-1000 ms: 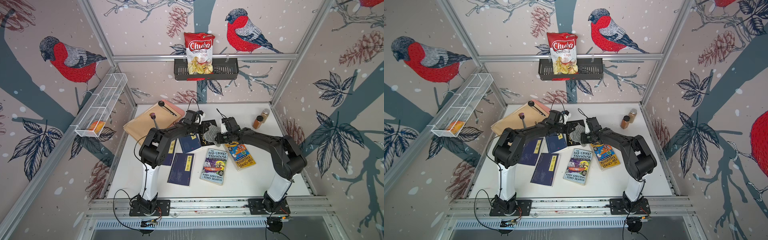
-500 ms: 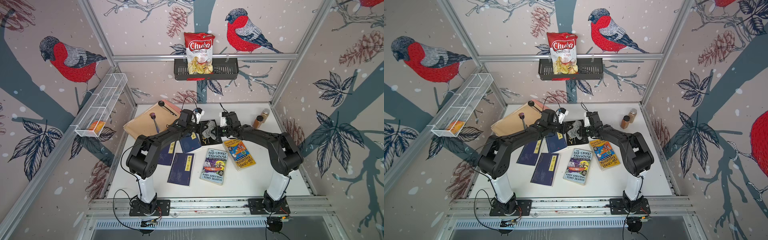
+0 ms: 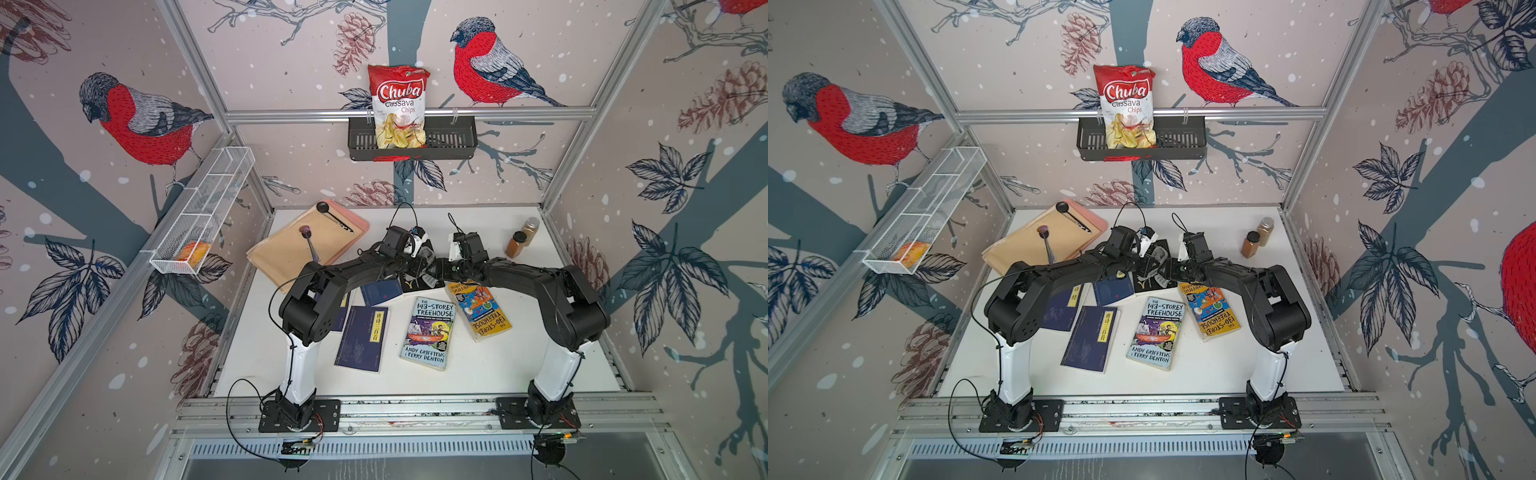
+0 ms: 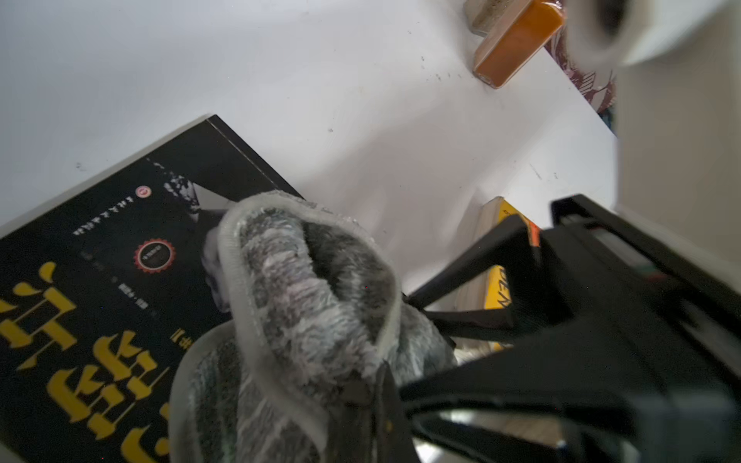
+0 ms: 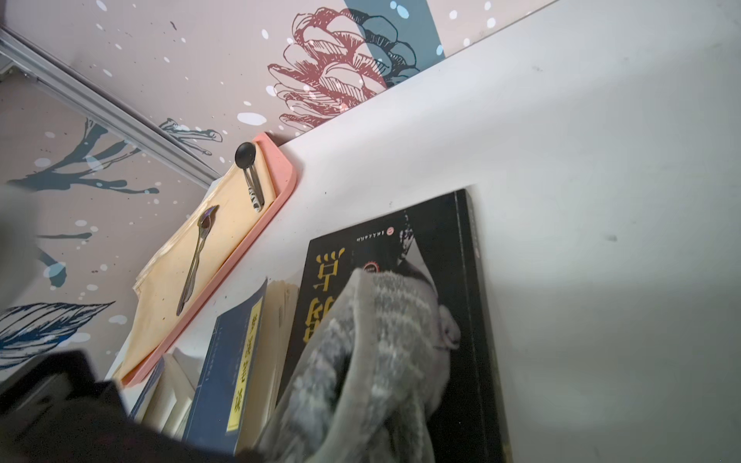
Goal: Wipe the cover of the book
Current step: Wipe the dirt from the cover of the book.
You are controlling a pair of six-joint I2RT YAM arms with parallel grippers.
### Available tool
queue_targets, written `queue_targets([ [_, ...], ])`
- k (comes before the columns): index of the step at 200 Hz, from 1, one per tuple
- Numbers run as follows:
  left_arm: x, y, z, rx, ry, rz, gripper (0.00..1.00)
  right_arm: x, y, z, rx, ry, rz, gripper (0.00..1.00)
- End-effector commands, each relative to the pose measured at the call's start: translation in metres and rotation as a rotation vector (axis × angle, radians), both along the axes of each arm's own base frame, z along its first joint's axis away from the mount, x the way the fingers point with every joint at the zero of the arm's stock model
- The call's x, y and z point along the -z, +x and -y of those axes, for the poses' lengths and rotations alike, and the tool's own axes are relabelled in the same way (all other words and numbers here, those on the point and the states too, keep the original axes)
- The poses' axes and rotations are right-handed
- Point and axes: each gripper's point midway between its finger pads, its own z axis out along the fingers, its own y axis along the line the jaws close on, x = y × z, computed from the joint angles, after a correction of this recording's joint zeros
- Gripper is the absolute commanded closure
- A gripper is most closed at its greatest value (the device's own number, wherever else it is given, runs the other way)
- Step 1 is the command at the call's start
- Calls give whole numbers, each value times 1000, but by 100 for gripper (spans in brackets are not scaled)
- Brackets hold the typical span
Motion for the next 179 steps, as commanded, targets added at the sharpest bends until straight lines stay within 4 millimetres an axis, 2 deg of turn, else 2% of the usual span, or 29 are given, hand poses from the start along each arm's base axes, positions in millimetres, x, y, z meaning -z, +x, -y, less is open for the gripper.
queue_targets([
  [1, 6, 1, 1, -2, 26, -7, 100, -10, 0, 10, 26, -27, 47, 44],
  [36, 14, -7, 5, 32, 26, -24, 100, -15, 5, 37, 103, -80, 68, 44],
  [62, 20, -19, 15, 94, 13, -43, 100, -21, 19, 44, 136, -69, 86, 45],
  [94, 29, -30, 24, 139, 21, -50, 100, -24, 37, 36, 138, -47, 98, 51],
  [124, 33, -36, 22, 143, 33, -58, 100, -20, 50, 28, 129, -31, 93, 58],
  [146, 33, -41, 17, 143, 42, -56, 100, -12, 50, 21, 108, -20, 75, 63],
  [162, 33, -43, 14, 144, 47, -51, 100, -4, 48, 20, 103, -19, 59, 70],
  [179, 34, -43, 12, 137, 60, -51, 85, 4, 43, 20, 97, -23, 41, 80],
])
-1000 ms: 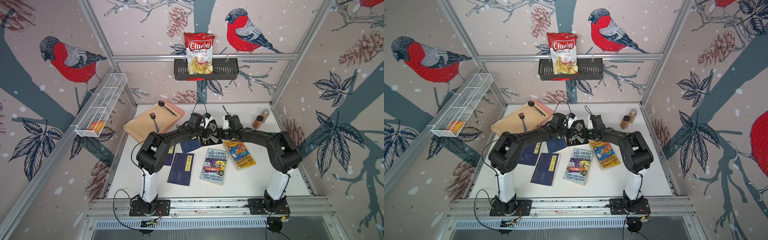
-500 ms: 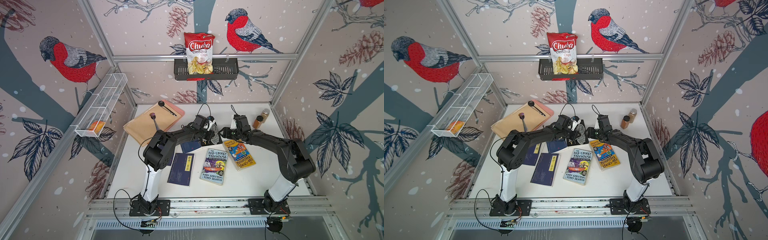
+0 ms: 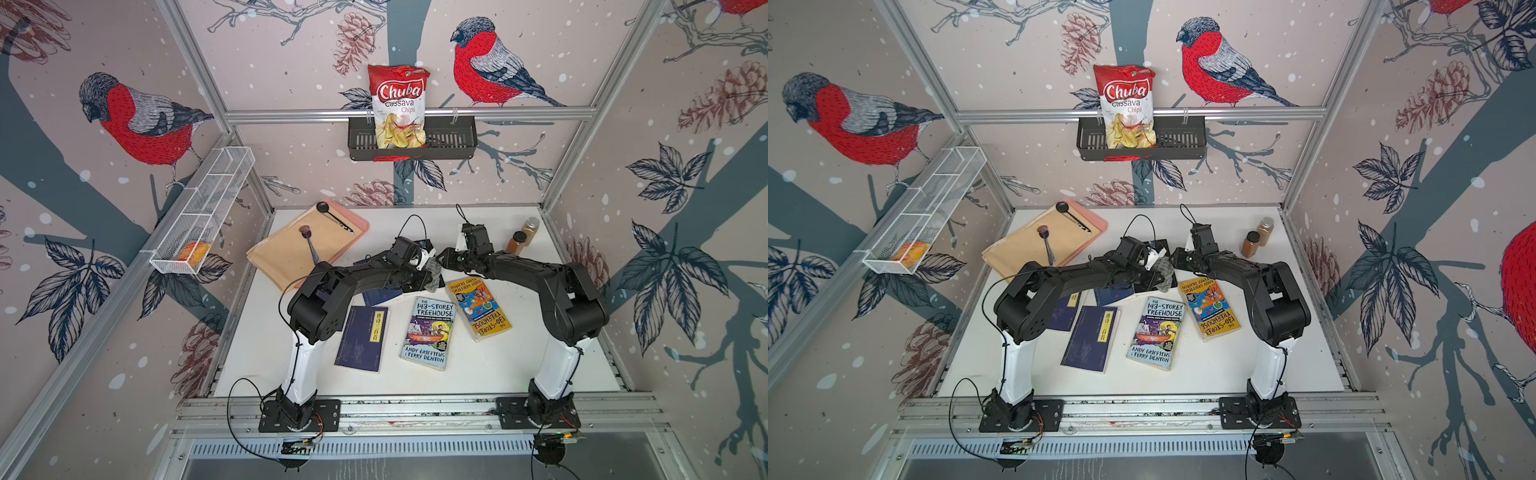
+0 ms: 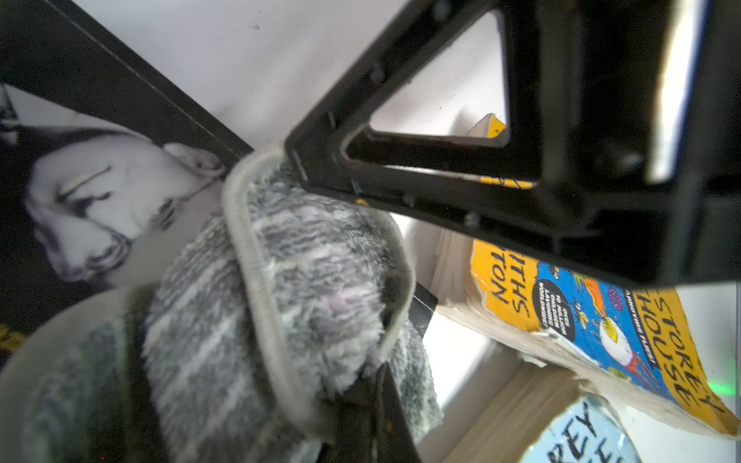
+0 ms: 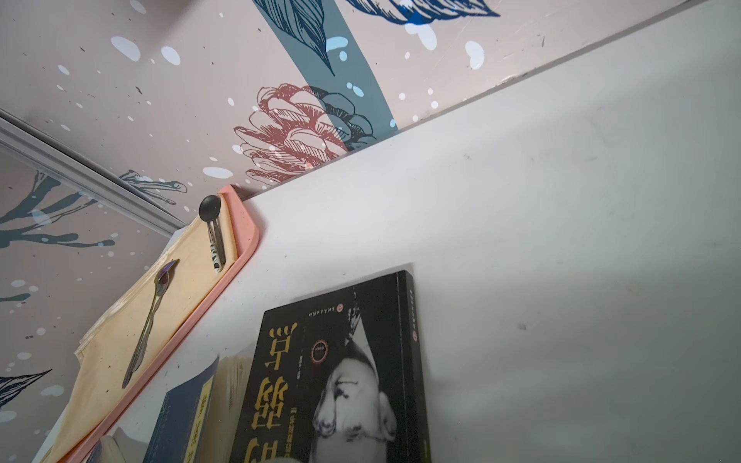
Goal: Wipe the cover of the book
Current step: Wipe the dirt from the cover of the book.
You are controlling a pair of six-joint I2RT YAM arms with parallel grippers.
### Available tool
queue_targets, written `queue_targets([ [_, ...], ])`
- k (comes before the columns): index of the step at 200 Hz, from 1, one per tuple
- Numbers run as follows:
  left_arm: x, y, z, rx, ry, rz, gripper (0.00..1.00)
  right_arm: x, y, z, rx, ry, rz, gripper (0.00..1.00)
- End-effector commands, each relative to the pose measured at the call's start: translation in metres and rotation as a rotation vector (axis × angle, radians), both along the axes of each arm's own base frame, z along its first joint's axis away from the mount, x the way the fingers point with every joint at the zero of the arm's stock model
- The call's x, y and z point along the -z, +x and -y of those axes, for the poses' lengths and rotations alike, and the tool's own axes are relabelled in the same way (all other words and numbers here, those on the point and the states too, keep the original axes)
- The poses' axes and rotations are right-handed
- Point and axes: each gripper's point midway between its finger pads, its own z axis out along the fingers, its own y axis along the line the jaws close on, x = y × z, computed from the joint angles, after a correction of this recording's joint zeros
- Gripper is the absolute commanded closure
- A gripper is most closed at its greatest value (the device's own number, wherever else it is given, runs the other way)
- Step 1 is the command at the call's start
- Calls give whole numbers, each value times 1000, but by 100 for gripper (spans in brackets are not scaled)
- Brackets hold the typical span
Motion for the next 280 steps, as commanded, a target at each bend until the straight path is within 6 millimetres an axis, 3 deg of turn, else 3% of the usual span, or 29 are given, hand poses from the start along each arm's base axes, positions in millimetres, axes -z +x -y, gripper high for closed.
queue_targets([
  [1, 1, -4, -3, 15, 20, 5, 84, 5, -4, -4, -19, 16, -8, 80],
  [12, -1, -4, -3, 11, 23, 5, 72, 8, -7, -3, -20, 11, -12, 85],
  [30, -11, -3, -2, 7, 7, 12, 60, 9, -12, 0, -20, 3, -10, 89],
  [60, -39, -2, 0, 1, -40, 26, 53, 5, -14, 5, -14, -9, 6, 93],
  [91, -71, -5, -1, -3, -105, 41, 52, 6, -15, 7, -10, -18, 5, 94],
  [128, -92, -2, -17, -59, -164, 45, 52, 8, -23, 10, -12, -28, 9, 94],
  [155, -88, 10, -37, -132, -169, 26, 52, 1, -30, 9, -28, -30, 40, 94],
  [177, -85, 12, -41, -143, -177, 11, 52, 0, -32, 12, -19, -39, 50, 94],
  [244, -108, 20, -61, -213, -208, 53, 52, 23, -28, 29, 45, -108, 0, 98],
  [262, -109, 19, -64, -211, -210, 52, 52, 15, -29, 24, 28, -84, 18, 98],
  [280, -98, 21, -67, -231, -186, 39, 52, 2, -29, 18, 15, -58, 62, 98],
])
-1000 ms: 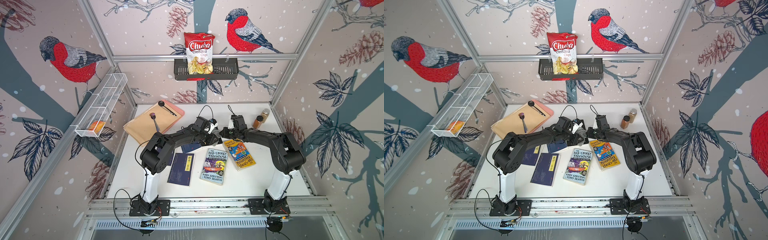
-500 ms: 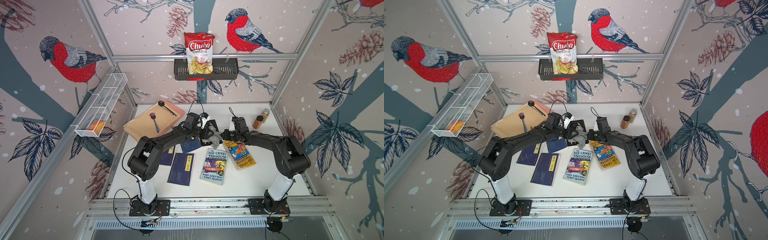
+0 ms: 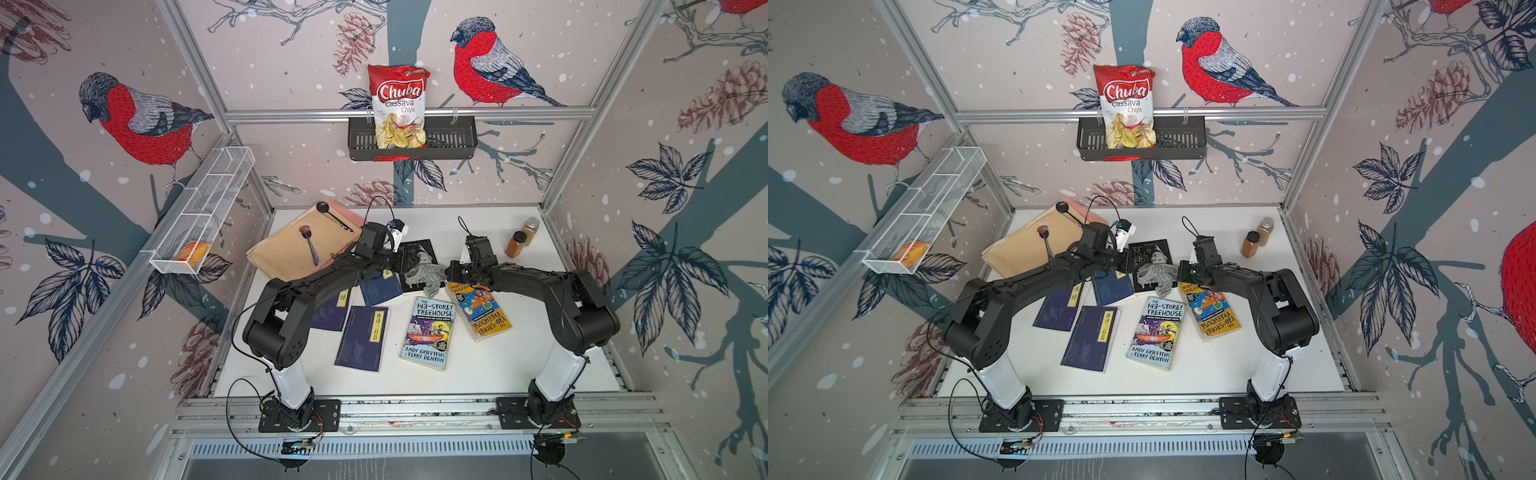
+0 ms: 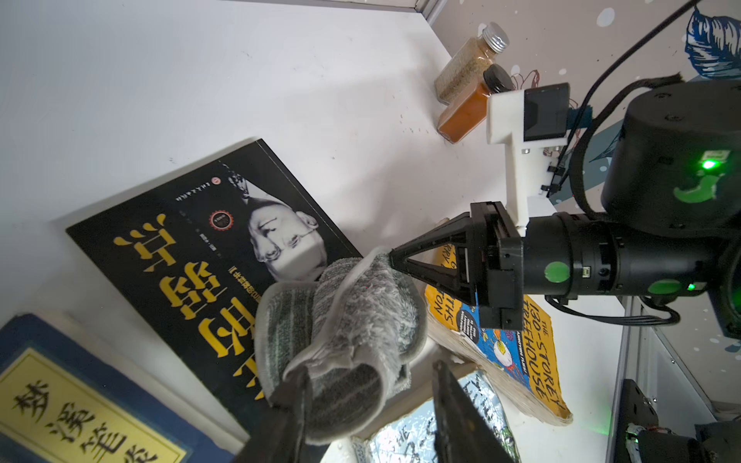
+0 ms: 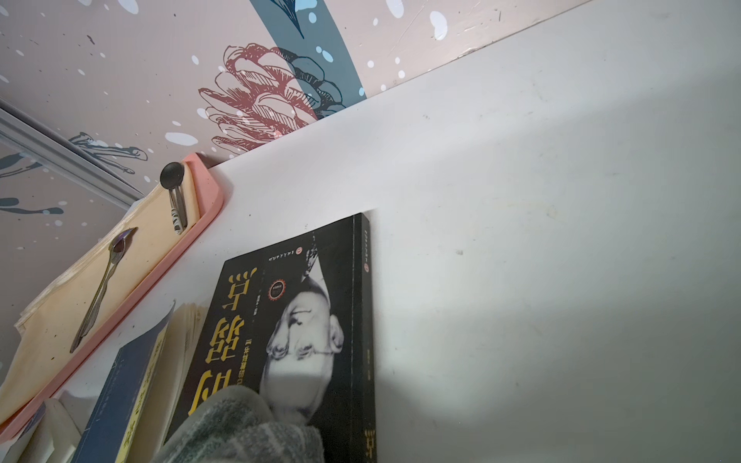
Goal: Wipe the cover of the book
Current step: Wipe the dirt from the cover of the book.
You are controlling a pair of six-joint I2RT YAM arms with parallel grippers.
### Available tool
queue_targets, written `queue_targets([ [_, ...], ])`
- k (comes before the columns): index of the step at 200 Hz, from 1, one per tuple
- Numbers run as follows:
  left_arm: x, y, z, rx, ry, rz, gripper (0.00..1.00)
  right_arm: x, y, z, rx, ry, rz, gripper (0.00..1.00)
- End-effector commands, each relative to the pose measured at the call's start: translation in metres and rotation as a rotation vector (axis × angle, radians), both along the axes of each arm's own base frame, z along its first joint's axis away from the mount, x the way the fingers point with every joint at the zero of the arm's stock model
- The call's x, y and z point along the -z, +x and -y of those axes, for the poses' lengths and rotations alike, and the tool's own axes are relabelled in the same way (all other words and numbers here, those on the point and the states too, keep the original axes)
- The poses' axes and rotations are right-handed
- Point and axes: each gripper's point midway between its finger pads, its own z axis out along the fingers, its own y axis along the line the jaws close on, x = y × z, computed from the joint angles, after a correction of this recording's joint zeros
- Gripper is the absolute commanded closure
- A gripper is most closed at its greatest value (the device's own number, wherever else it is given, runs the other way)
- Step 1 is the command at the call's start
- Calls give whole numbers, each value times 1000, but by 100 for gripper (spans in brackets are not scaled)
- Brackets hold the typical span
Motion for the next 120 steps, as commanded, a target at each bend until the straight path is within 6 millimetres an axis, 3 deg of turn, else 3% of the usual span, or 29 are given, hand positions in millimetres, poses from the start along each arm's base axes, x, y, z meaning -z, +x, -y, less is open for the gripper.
queue_targets([
  [1, 4, 4, -2, -20, 4, 4, 52, -20, 4, -7, -16, 31, 70, 98],
  [40, 34, -7, 7, -6, -54, -102, 57, -36, -5, -15, -65, 43, 109, 99],
  [75, 55, -11, 6, -23, -43, -147, 65, -26, -27, -22, -123, -18, 66, 92],
  [120, 62, -9, 6, -31, -19, -161, 70, -17, -48, -26, -174, -96, 30, 84],
])
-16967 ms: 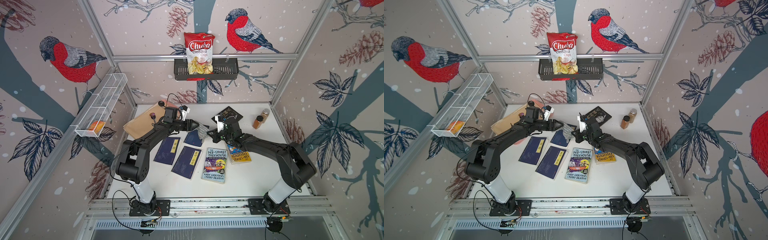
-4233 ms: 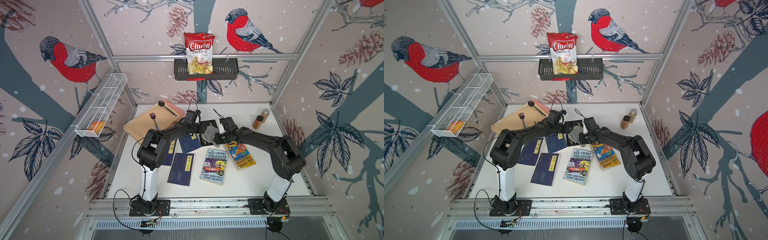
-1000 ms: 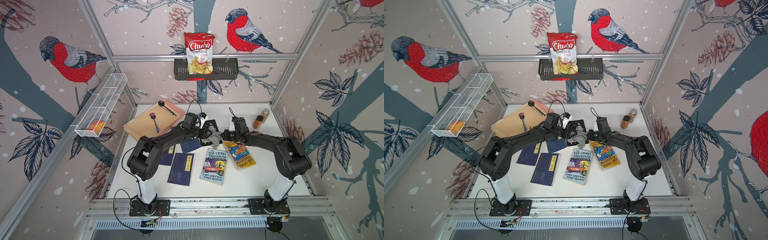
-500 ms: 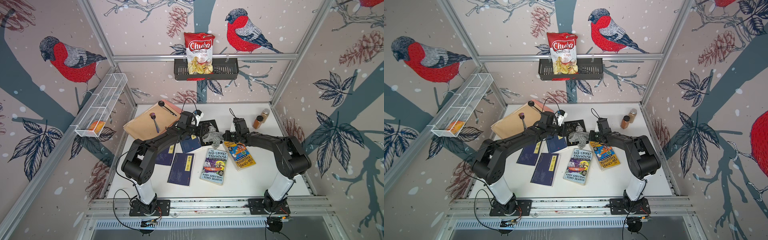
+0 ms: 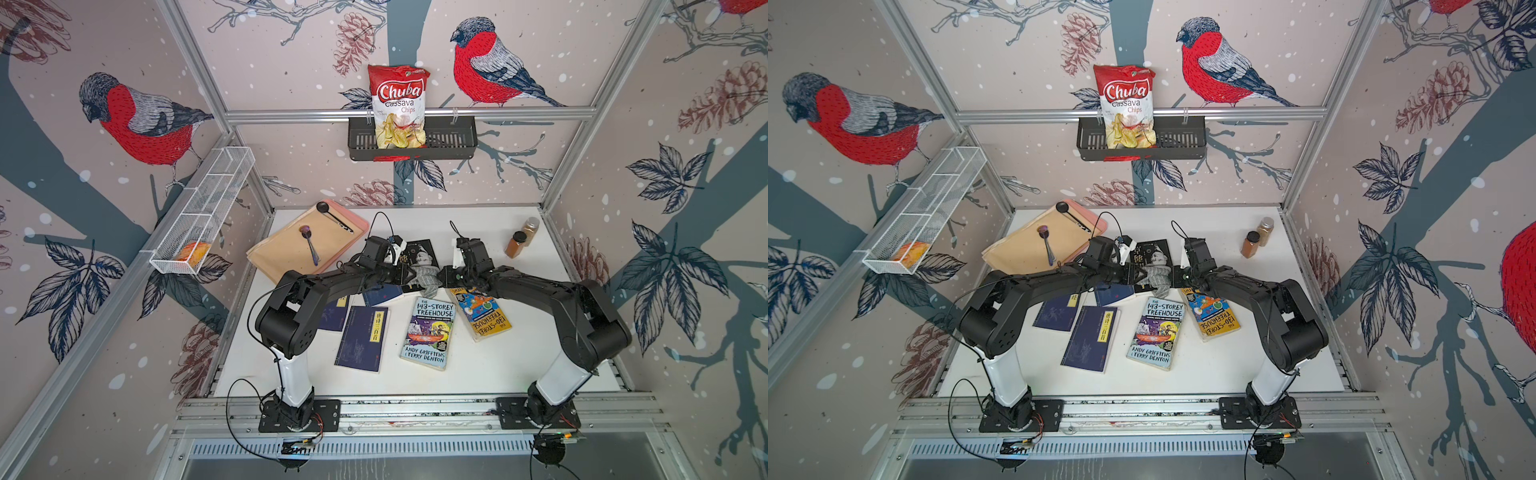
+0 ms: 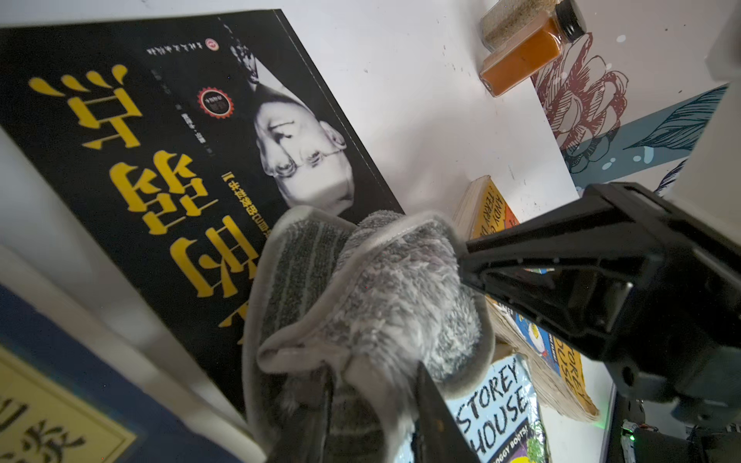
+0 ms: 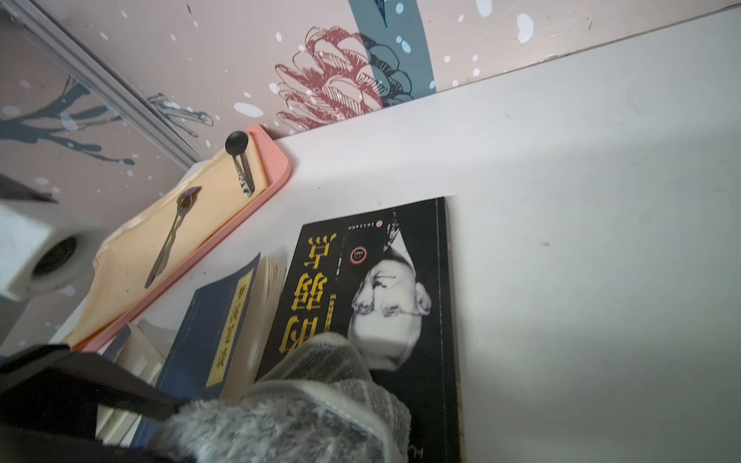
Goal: Wipe the cover of the book
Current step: Wipe the dirt from the cover of the book.
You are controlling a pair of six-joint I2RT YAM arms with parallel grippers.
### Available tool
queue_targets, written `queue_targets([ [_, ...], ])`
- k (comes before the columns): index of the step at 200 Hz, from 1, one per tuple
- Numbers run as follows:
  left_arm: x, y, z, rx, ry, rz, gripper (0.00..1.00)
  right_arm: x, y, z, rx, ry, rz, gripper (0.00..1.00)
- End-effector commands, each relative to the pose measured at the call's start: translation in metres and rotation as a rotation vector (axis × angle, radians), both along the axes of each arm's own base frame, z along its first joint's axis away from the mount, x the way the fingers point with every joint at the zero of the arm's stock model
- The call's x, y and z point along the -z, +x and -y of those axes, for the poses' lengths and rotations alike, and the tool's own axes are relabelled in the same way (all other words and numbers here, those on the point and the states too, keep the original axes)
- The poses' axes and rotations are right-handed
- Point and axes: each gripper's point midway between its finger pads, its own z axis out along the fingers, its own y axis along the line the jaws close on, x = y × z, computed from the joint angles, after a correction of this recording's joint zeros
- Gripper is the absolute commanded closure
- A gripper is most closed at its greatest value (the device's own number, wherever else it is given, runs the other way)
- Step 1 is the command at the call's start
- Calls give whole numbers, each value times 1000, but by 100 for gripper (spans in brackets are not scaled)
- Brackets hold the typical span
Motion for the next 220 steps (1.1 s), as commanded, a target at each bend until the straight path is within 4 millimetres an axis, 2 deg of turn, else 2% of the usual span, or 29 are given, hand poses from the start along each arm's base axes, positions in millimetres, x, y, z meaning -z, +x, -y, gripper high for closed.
queue_targets([
  [1, -5, 6, 4, -4, -17, 21, 70, 3, -11, 3, -28, -54, -10, 84],
  [34, 1, 5, 7, -10, -36, 2, 74, 6, -24, -16, -72, -19, -34, 87],
  [59, 7, 3, 13, 1, -48, -13, 74, 14, -31, -31, -97, -4, -48, 85],
  [88, 11, 0, 20, 16, -49, -25, 74, 16, -28, -25, -64, -45, -39, 58],
  [106, 12, 0, 19, 13, -43, -23, 74, 3, -25, -17, -40, -60, -1, 42],
  [118, 12, 0, 18, 12, -40, -22, 74, -9, -23, -12, -20, -50, 23, 37],
  [143, 13, -3, 20, 24, -49, -29, 73, -34, -14, -2, 35, 12, 57, 31],
  [161, 14, -7, 22, 38, -67, -32, 71, -43, -2, 2, 82, 67, 55, 29],
  [183, 11, -11, 24, 55, -97, -24, 63, -38, 9, -2, 120, 90, 15, 28],
  [220, -6, -20, 25, 84, -140, 5, 53, -29, 13, -15, 142, 143, -34, 27],
])
